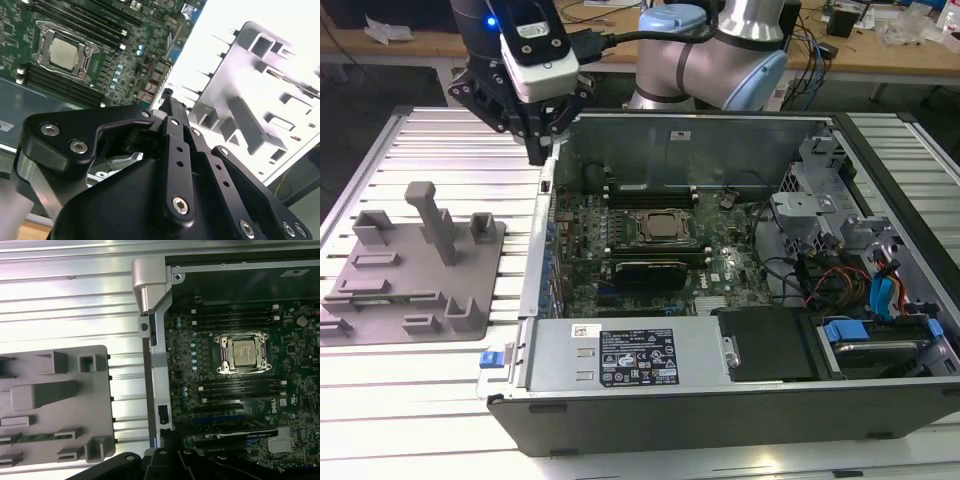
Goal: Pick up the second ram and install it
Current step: 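Reach for the second ram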
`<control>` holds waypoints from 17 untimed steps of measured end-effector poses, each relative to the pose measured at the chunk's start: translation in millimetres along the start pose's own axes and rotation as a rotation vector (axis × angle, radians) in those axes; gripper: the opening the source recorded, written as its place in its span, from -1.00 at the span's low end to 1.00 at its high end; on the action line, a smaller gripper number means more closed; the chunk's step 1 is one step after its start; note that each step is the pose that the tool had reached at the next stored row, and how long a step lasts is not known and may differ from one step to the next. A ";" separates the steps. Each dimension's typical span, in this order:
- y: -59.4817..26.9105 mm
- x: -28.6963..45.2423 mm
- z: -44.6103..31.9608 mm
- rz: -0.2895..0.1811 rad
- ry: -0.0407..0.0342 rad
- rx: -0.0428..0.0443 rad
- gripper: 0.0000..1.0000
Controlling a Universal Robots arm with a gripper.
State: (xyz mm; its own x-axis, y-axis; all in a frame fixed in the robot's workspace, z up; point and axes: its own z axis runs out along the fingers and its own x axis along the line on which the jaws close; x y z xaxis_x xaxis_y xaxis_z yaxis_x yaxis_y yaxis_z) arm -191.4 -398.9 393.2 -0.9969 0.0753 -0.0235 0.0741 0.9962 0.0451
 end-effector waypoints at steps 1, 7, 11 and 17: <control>-0.1 2.0 -0.1 0.000 -0.0001 0.0000 -0.84; -2.3 30.8 -0.6 0.000 -0.0004 0.0000 -0.84; -3.7 49.4 -1.0 0.000 -0.0005 0.0000 -0.84; -5.8 77.1 -1.1 0.000 -0.0022 -0.0001 -0.84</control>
State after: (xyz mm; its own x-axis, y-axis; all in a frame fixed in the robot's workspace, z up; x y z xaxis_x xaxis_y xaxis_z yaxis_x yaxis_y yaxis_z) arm -268.7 -398.9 392.3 -0.9968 0.0752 -0.0257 0.0740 0.9962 0.0452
